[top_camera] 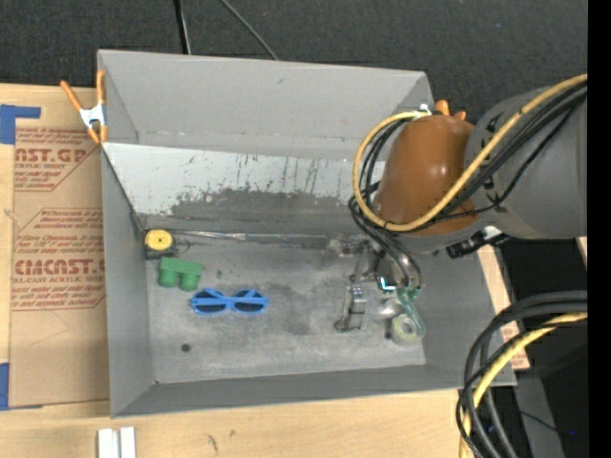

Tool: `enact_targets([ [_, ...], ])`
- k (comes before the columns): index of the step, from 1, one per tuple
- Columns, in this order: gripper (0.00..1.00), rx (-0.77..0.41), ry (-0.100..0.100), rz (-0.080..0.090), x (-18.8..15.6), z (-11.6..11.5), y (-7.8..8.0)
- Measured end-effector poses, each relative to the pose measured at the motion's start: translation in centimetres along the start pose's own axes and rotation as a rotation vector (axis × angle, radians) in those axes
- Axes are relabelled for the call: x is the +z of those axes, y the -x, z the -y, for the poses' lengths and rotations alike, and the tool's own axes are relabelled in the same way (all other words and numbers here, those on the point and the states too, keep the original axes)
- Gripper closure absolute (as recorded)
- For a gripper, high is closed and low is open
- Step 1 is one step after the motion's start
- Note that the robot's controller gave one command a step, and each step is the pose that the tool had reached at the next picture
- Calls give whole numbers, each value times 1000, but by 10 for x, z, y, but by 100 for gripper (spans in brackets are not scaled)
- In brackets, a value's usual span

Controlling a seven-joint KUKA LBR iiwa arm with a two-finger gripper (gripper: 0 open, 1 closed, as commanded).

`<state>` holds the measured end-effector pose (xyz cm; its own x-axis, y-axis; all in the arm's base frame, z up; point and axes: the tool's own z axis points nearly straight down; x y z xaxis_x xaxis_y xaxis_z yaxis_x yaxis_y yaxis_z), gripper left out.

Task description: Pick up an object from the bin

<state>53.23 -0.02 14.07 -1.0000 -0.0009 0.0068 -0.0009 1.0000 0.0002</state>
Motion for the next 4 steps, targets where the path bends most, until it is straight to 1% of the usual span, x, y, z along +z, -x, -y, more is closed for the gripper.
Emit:
enact_targets([
  [1, 0, -46, -1, 8, 72, 140, 25],
  [2, 0, 174, 0, 8, 41, 154, -4],
  [3, 0, 216, 1, 5, 23, 154, -43],
  [4, 0, 419, 4, 1, 72, 151, -47],
])
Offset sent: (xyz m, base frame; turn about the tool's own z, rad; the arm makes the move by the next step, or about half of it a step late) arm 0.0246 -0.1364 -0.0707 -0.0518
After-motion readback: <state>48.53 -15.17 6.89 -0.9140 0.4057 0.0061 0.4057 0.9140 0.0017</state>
